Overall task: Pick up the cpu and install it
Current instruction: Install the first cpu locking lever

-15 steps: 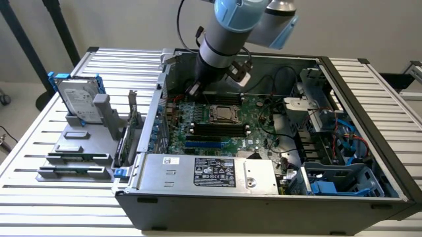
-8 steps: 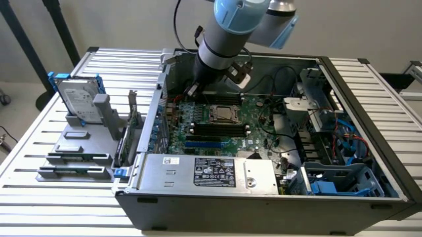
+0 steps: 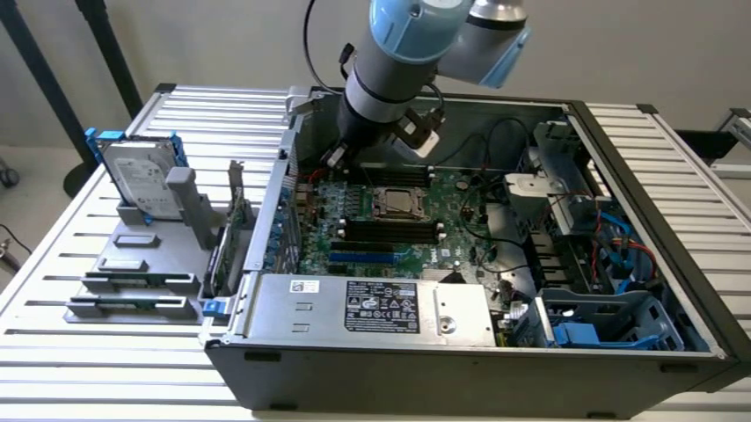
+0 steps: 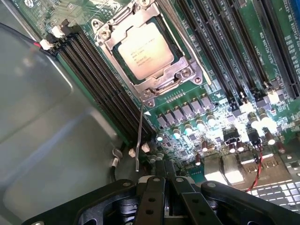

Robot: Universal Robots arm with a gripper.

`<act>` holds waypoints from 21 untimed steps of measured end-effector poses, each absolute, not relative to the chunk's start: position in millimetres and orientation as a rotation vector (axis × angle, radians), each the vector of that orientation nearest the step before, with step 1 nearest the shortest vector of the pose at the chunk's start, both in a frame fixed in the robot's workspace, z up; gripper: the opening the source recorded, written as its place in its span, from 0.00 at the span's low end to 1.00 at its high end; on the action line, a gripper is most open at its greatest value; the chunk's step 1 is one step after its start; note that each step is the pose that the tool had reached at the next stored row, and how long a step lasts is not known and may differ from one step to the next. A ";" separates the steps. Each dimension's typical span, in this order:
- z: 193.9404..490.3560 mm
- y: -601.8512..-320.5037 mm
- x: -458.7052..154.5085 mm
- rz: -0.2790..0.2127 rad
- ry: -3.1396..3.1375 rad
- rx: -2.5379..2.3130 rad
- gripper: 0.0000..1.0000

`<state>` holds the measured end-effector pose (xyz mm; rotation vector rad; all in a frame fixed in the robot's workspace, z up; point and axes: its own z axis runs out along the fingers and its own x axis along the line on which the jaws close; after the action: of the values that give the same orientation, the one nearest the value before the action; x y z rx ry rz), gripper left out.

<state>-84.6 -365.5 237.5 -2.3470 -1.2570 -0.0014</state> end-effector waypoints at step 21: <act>235.2 -365.4 -90.9 -0.070 -1.036 -2.424 0.11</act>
<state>-90.9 -365.4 235.2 -2.4243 -1.0360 -0.0702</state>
